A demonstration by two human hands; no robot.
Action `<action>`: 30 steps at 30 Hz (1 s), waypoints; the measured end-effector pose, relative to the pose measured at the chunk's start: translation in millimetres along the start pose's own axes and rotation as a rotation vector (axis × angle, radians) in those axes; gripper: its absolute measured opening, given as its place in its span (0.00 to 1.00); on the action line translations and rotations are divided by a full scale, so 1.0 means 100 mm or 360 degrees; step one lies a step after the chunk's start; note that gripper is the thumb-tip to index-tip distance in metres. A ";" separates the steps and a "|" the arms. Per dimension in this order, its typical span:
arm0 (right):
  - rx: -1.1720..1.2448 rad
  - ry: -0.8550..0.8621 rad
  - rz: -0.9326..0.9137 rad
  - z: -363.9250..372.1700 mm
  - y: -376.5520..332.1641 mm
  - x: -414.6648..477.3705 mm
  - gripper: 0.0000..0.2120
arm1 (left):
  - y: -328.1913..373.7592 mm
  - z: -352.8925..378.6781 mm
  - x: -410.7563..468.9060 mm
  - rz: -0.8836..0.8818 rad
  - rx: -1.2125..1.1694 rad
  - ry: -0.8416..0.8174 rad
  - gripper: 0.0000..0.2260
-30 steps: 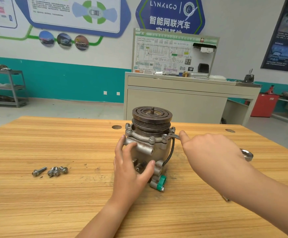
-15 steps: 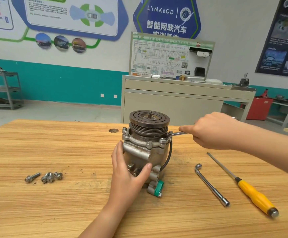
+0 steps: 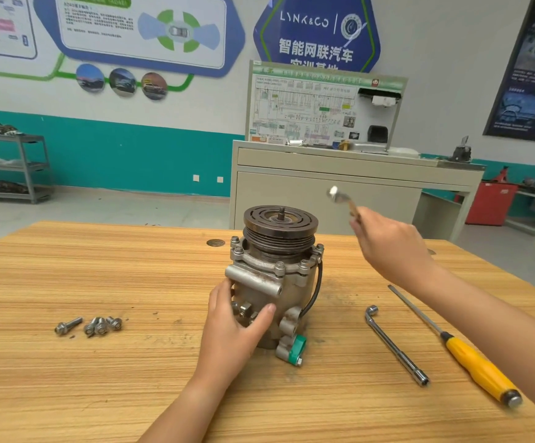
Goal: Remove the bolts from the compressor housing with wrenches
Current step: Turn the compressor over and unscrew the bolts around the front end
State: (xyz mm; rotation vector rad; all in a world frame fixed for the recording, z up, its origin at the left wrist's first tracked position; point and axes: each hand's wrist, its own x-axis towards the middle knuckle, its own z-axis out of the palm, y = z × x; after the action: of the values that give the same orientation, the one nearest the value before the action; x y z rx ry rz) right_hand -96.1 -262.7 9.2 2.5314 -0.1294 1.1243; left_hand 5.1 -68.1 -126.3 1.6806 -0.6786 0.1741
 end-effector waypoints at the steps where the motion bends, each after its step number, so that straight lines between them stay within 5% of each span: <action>1: 0.0055 0.0025 0.0069 -0.09 -0.01 -0.06 0.05 | 0.00 0.00 0.01 -0.0001 0.0041 0.0026 0.29; 4: -0.0105 -0.0106 0.0010 -0.30 -0.06 -0.25 0.07 | 0.01 -0.02 0.00 0.0003 0.0142 0.0088 0.29; 8: -0.0456 -0.0693 0.0043 -0.48 -0.14 -0.41 0.11 | -0.01 -0.01 0.00 0.0048 0.0238 0.0099 0.21; 30: -0.0570 -0.1232 0.0041 -0.76 -0.94 -0.18 0.28 | -0.02 0.00 0.00 0.0097 0.0231 0.0077 0.15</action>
State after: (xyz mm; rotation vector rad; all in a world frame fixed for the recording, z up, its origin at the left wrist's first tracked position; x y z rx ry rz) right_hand -140.1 -149.2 15.2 2.4793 -0.5067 0.0536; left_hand 6.2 -68.2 -127.8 1.7891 -0.6952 0.3128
